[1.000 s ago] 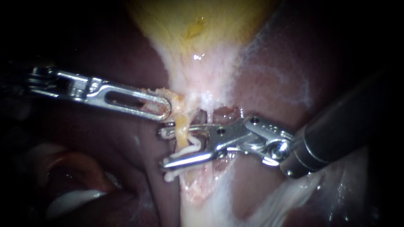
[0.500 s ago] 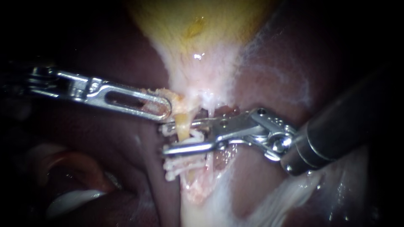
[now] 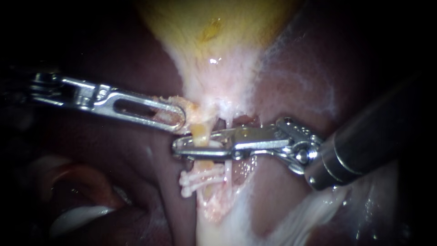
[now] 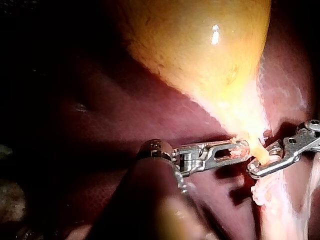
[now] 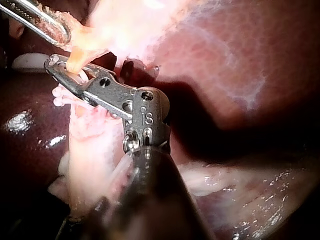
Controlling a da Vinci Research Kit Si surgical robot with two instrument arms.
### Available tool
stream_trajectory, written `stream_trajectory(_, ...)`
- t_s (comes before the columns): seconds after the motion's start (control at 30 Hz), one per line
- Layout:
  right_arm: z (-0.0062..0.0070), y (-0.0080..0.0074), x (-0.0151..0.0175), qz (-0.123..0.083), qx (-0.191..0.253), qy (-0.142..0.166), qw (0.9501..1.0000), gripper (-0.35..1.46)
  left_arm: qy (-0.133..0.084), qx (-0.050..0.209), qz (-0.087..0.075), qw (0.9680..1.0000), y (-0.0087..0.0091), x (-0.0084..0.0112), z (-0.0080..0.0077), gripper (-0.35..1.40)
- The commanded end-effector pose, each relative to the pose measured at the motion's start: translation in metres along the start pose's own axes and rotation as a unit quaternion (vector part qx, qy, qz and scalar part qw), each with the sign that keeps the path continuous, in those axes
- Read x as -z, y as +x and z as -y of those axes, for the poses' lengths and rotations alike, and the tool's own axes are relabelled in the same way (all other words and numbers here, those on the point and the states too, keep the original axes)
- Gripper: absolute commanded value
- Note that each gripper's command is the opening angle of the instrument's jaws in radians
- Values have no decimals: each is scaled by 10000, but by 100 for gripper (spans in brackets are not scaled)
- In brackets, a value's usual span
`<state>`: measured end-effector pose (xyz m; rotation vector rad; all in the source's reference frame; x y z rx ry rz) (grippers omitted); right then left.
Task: Clipping third clip left tube
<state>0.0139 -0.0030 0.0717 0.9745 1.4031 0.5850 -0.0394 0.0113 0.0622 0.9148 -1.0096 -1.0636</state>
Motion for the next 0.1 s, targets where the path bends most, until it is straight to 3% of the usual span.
stream_trajectory(0.03,0,1,0,-1,0,3,10000,-35,-2,0,1,10000,0,0,1,-35)
stream_trajectory(0.1,-1,1,1,-1,0,2,10000,-35,-2,0,1,10000,0,0,1,-35)
